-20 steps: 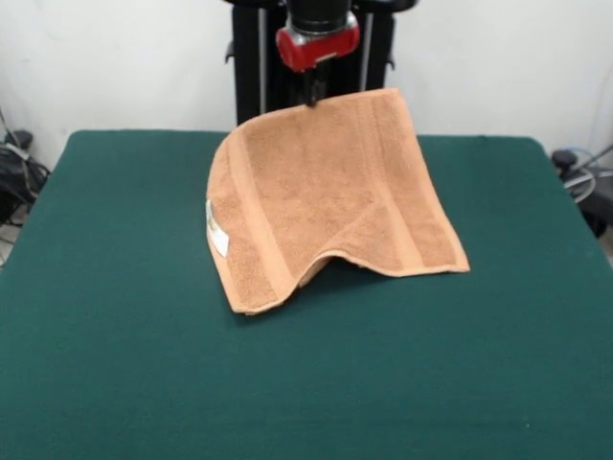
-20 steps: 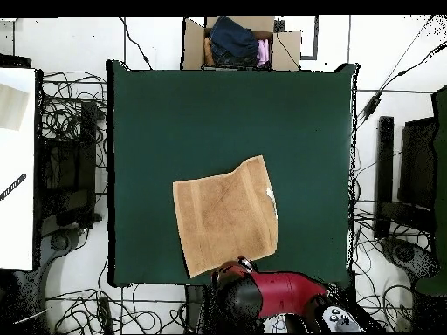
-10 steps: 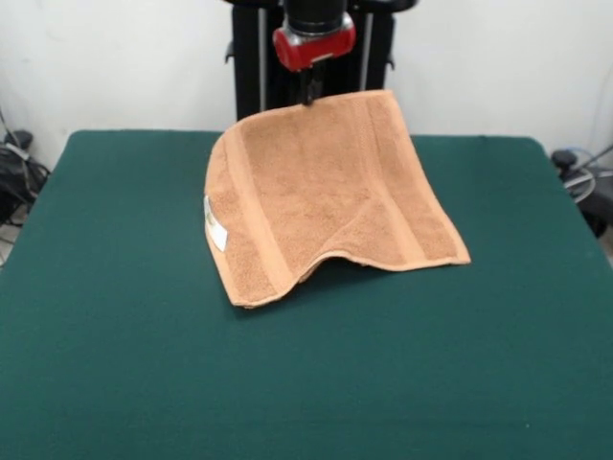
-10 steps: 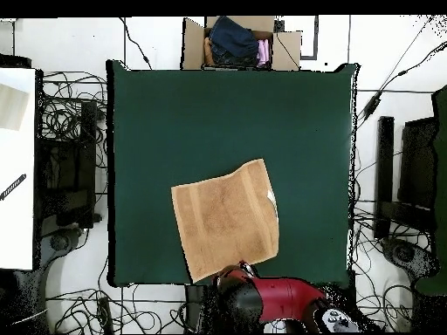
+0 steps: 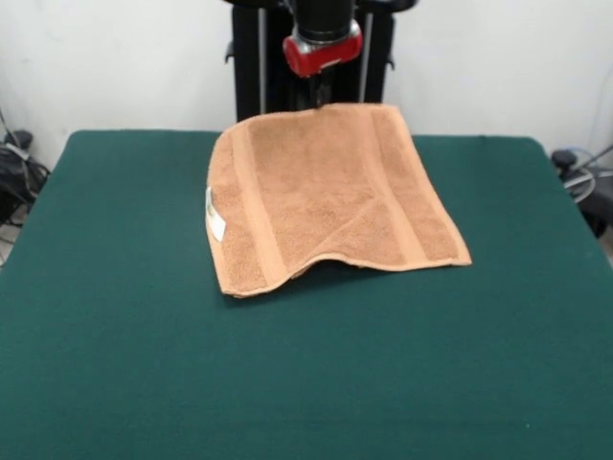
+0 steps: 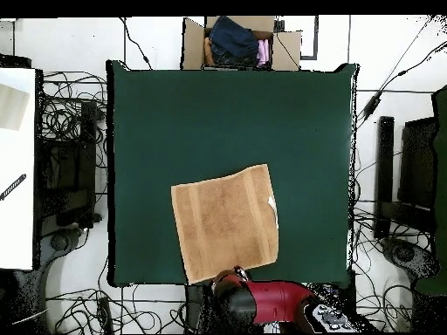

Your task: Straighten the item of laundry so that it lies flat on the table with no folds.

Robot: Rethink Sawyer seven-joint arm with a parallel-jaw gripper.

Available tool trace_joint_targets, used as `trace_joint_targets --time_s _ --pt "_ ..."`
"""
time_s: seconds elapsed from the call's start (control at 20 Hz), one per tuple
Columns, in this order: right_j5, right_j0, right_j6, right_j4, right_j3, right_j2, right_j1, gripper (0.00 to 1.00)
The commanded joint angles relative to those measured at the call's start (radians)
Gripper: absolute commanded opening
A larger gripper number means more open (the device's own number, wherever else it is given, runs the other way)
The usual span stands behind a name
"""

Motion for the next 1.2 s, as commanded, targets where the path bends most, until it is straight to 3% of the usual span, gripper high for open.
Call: trace_joint_targets --time_s 0.05,0.1,0.65,0.9,1.05,1.2 --pt "-0.05 0.022 0.237 0.048 -0.057 -0.026 0.073 0.0" --pt "-0.042 0.011 0.231 0.054 -0.056 -0.018 0.074 1.0" --pt "-0.004 0.015 0.224 0.066 -0.041 -0.007 0.032 1.0" --pt "-0.035 0.044 0.245 0.077 -0.063 -0.016 0.058 1.0" --pt "-0.047 0.107 0.282 0.128 -0.109 -0.031 0.082 1.0" --pt "-0.034 0.109 0.278 0.179 -0.16 0.01 0.114 1.0"
